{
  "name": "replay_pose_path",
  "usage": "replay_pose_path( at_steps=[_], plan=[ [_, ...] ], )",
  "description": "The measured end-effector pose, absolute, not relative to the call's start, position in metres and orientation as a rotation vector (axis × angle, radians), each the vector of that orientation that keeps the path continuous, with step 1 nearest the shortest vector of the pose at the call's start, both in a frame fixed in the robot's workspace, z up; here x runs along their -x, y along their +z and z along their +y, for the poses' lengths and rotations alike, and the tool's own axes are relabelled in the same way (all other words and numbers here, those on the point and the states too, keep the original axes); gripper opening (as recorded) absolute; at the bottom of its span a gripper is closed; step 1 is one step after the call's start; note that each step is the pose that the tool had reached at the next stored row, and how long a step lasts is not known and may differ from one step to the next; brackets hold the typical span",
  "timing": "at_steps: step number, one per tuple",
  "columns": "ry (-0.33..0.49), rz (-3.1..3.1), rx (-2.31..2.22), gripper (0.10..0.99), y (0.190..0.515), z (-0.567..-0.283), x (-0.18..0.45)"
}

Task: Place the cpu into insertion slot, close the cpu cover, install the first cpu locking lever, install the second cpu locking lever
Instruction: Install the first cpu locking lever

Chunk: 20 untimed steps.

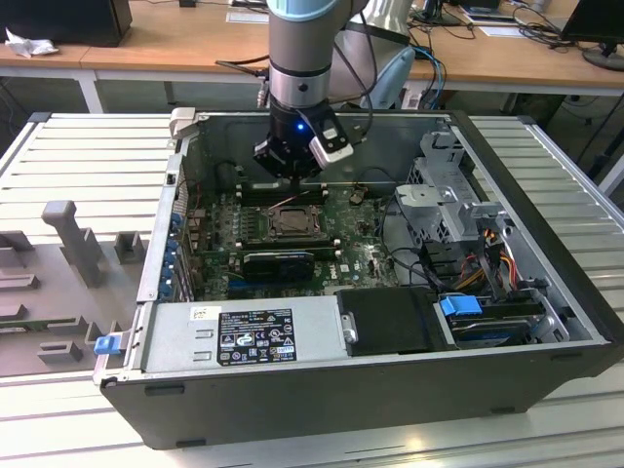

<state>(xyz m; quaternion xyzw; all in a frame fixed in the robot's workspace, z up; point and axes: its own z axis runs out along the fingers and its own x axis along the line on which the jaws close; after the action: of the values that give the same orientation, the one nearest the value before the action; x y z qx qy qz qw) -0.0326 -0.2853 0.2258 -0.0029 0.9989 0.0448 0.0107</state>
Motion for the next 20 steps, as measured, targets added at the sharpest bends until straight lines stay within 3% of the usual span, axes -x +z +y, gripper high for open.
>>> replay_pose_path(
  at_steps=[20],
  plan=[
    [0.136, 3.105, 0.016, 0.106, 0.209, -0.284, 0.023]
  ],
)
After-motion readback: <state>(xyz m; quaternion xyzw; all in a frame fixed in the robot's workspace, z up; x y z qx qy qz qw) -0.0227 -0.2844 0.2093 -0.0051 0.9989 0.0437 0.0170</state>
